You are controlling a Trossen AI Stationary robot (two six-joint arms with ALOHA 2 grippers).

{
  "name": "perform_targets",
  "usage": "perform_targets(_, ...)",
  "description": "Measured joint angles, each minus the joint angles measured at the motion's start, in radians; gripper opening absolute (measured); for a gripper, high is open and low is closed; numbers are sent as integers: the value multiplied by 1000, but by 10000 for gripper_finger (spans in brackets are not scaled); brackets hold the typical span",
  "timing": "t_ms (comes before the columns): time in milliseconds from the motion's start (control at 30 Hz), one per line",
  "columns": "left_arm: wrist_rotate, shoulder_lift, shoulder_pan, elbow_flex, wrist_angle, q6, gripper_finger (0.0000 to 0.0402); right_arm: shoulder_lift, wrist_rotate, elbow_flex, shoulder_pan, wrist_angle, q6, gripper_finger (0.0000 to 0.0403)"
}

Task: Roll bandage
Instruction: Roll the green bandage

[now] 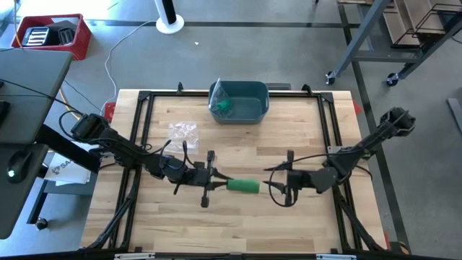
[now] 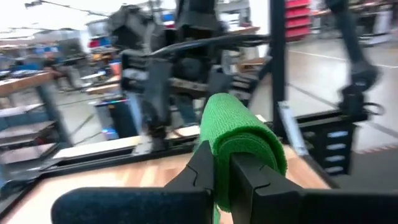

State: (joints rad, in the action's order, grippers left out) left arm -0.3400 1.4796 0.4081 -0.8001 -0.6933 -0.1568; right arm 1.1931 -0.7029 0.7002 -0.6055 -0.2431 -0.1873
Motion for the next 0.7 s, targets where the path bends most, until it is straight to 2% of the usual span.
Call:
perform_targets(133,144,6,0,0,-8,59,12,-4,-3,0,-49,83,117,173)
perform_targets(167,152,9,2,0,-8,86,12,-3,-3,0,-61,93,142,172)
perform_targets(300,90,32,-1,13,-11,147,12,-3,-37,0,-101,121,221,168)
perform_targets(433,-10,93,-63,53,-12,199,12,0,-53,0,-108,129,283,167)
perform_targets(600,-1,230,-188,115,-128,260,13,81,-47,0,-61,123,304,167)
perform_targets(700,24,327,-268,138,-206,301,17,164,12,0,2,91,328,167)
